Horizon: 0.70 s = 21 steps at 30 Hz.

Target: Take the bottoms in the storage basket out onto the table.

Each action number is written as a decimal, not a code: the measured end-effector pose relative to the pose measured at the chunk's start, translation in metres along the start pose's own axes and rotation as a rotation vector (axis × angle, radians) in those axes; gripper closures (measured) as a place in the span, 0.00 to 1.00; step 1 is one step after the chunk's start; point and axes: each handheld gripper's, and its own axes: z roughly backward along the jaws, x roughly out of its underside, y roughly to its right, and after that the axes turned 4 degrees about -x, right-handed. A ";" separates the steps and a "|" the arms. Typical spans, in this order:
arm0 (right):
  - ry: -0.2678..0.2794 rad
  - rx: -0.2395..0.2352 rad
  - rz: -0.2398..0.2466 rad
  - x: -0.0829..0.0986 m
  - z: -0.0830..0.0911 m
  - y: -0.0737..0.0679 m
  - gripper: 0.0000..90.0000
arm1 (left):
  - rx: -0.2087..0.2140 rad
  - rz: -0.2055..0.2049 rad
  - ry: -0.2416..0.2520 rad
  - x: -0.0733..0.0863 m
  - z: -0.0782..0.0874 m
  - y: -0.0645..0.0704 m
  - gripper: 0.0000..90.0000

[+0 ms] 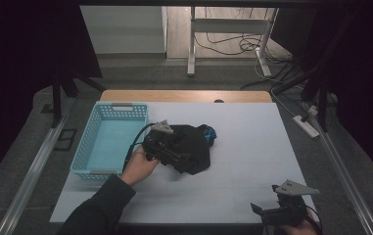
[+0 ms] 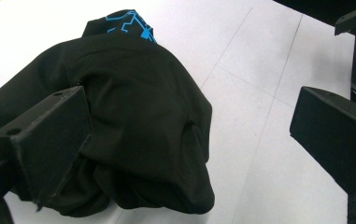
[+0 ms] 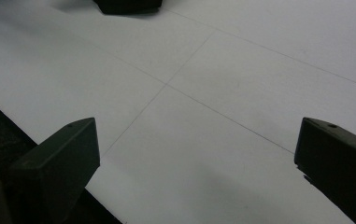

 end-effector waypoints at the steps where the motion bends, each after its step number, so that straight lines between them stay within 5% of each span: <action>1: 0.000 0.000 0.000 0.000 0.000 0.000 0.01 | 0.000 0.001 0.000 0.000 0.001 0.000 0.00; 21: 0.000 -0.002 0.001 0.000 0.000 0.000 0.01 | -0.012 0.012 0.002 0.010 0.014 0.004 0.00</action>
